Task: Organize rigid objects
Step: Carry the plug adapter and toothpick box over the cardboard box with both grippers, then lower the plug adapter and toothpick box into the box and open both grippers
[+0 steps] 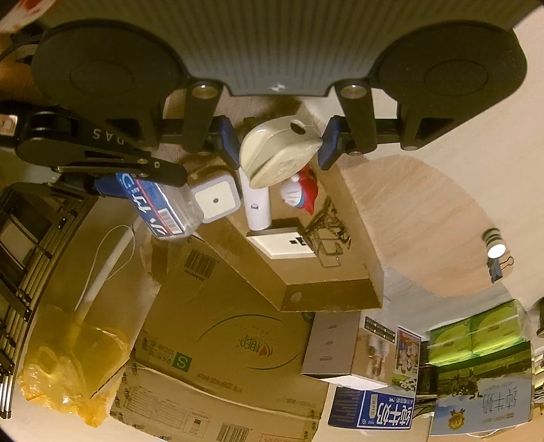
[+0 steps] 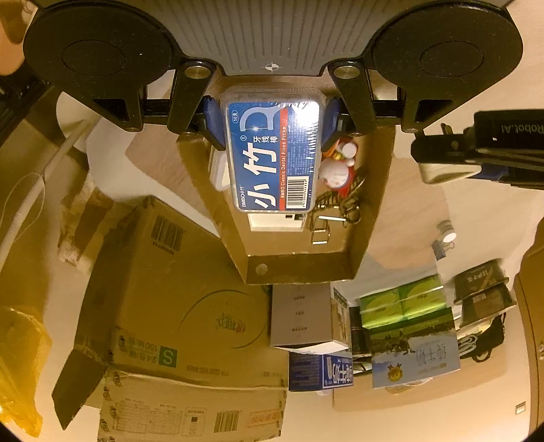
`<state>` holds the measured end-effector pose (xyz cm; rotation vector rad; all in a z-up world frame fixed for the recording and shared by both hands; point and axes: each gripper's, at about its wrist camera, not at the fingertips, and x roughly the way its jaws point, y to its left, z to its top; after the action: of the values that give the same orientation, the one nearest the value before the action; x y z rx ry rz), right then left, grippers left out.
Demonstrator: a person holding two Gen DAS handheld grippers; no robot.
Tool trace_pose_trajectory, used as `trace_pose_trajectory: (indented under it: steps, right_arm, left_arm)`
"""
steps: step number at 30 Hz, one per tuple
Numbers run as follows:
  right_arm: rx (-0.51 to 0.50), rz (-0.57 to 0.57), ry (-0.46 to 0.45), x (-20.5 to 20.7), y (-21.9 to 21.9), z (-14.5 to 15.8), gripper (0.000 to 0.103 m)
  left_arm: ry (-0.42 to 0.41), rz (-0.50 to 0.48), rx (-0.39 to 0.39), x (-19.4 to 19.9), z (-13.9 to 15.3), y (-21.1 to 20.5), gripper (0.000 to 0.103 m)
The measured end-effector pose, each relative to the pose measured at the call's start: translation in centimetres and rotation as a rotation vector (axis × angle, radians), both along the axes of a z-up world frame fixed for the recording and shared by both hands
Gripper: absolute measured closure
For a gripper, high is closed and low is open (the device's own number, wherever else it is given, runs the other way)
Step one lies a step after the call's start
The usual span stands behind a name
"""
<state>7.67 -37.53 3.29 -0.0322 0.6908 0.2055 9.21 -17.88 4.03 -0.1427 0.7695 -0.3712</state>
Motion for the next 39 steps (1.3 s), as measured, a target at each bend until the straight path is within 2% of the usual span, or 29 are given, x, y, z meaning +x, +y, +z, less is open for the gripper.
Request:
trace_pose_trajectory:
  steps: [19,30,39]
  right_arm:
    - [-0.041,0.081,0.018,9.4,-1.1,-0.1,0.046]
    - [-0.047,0.137,0.010,16.3,-0.9,-0.8,0.046]
    - [-0.071,0.160,0.015,21.8,0.3,-2.0,0.046]
  left_arm:
    - [-0.002,0.054,-0.022,8.5,0.1,-1.3,0.057]
    - [-0.013,0.101,-0.014,15.9,-0.2,-0.9,0.057]
    - [0.001,0.143,0.004,22.0,-1.7,-0.2,0.057]
